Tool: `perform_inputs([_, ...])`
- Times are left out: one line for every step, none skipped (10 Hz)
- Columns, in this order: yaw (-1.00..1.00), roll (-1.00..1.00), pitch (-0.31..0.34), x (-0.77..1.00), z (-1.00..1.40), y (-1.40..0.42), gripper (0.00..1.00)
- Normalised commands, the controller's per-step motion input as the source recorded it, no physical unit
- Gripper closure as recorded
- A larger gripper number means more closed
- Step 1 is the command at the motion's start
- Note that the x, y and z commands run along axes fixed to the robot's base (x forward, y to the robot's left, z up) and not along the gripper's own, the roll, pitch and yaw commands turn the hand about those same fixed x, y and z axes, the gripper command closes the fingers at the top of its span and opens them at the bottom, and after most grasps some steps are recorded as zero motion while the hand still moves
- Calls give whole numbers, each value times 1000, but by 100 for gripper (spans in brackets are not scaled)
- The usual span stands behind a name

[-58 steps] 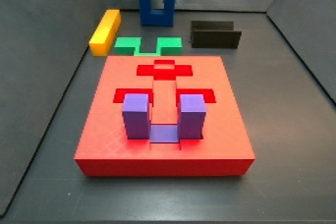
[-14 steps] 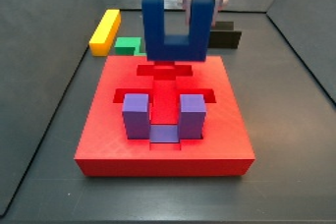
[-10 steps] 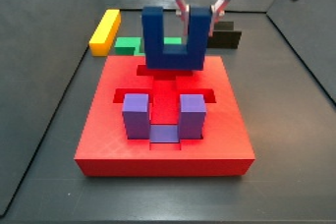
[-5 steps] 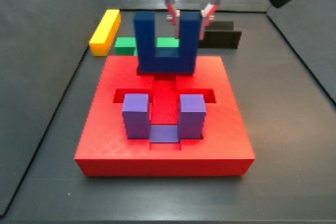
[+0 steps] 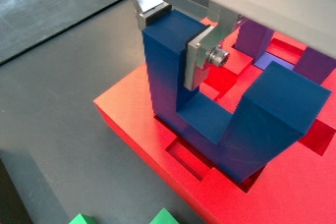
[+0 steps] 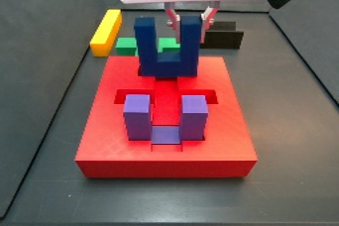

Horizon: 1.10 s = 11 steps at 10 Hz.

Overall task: Pick up the blue object. Move up. Move to above the board. Insert the blue object.
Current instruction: Insert the blue object.

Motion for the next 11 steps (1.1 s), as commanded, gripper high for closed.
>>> perform_inputs([0, 116, 0, 134, -211, 46, 100])
perform_inputs([0, 83, 0, 0, -146, 74, 100])
perform_inputs([0, 0, 0, -131, -29, 23, 100])
perform_inputs([0, 0, -1, -163, 0, 0, 100])
perform_inputs([0, 0, -3, -240, 0, 0, 100])
perform_inputs([0, 0, -9, -249, 0, 0, 100])
perform_inputs([0, 0, -27, -126, 0, 0, 100])
perform_inputs([0, 0, -33, 0, 0, -6, 100])
perform_inputs([0, 0, -17, 66, -109, -29, 100])
perform_inputs([0, 47, -40, 3, -334, 0, 100])
perform_inputs([0, 129, -29, 0, -537, 0, 100])
